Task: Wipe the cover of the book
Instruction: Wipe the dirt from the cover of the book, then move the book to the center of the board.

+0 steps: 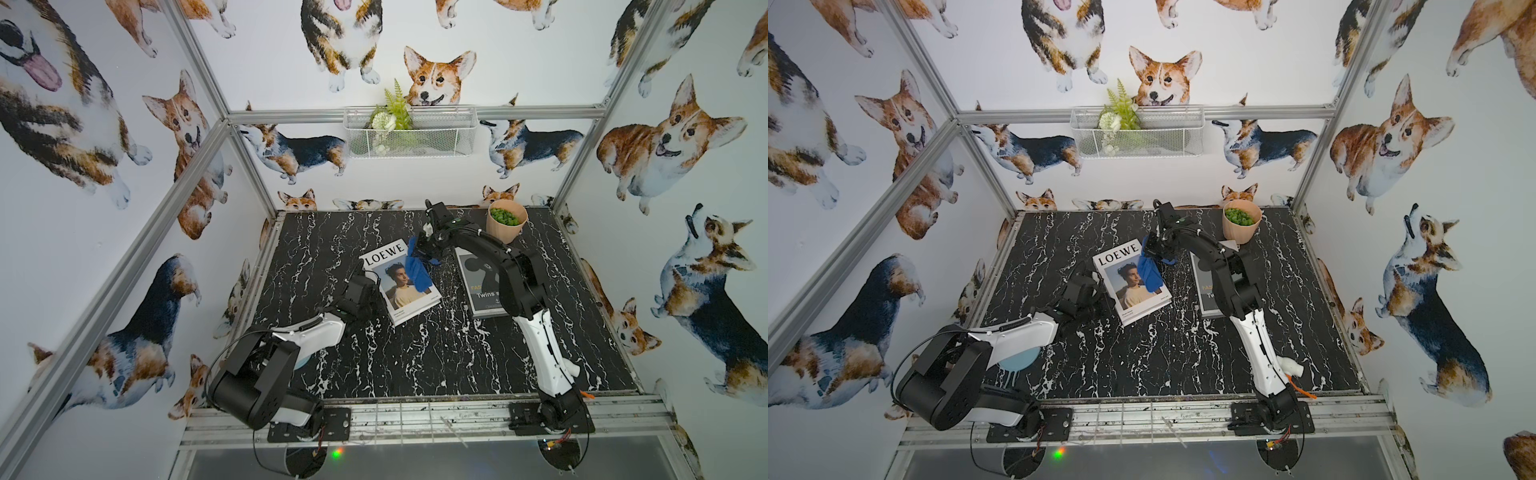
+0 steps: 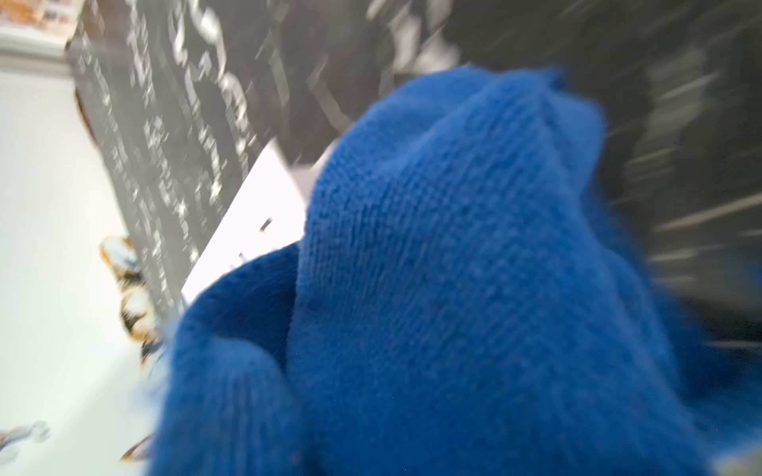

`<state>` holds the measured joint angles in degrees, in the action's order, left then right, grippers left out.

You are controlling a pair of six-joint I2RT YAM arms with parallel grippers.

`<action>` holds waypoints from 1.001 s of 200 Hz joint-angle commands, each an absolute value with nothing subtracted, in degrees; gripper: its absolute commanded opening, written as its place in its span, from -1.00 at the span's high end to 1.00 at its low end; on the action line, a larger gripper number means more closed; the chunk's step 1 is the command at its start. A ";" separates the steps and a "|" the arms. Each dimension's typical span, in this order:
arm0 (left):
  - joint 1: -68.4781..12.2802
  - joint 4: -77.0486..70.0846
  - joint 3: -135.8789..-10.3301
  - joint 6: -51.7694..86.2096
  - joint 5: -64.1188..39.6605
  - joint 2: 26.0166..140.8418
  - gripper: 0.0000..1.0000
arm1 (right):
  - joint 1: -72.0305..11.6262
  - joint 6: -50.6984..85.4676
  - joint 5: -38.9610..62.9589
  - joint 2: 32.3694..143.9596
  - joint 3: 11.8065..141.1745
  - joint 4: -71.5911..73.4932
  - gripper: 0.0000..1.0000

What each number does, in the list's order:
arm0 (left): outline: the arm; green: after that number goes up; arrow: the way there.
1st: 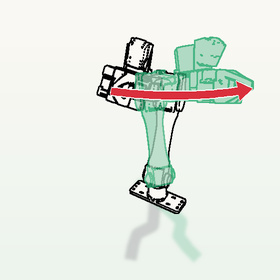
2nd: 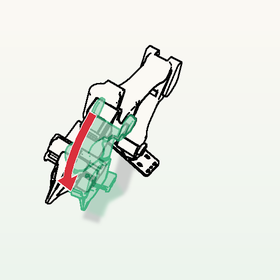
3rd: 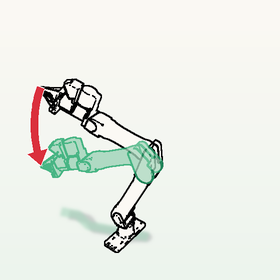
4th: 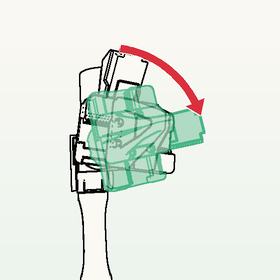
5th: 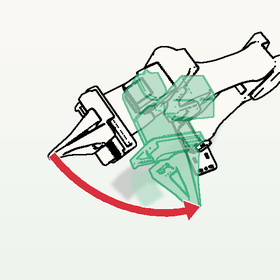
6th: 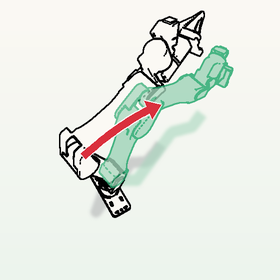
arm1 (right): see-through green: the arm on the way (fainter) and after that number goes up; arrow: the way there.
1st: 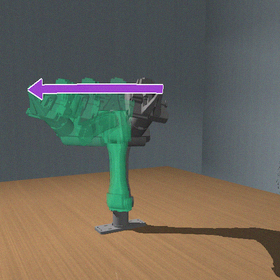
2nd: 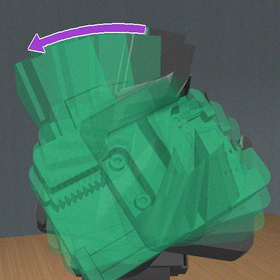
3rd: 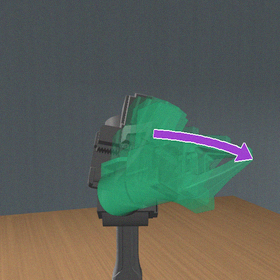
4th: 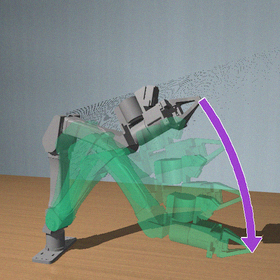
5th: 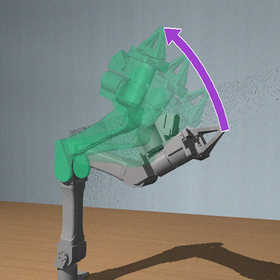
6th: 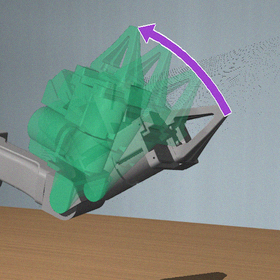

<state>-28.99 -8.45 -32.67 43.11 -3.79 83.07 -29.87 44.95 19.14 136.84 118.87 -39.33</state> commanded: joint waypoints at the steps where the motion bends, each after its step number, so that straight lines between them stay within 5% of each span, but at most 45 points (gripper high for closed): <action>1: -28.84 4.24 -32.25 42.56 -1.14 83.63 0.64 | -28.53 42.96 14.66 133.57 116.15 -47.20 1.00; 114: -25.81 10.67 -40.76 40.00 -2.15 86.63 0.46 | -33.66 40.28 14.59 116.37 83.70 -39.25 1.00; 145: -22.81 11.87 -43.68 39.38 -3.96 87.85 0.44 | -39.73 44.61 17.05 118.45 84.82 -35.04 1.00; 200: -17.99 16.53 -48.34 37.67 -5.62 83.41 -0.02 | -42.59 45.66 14.13 125.54 95.42 -38.10 1.00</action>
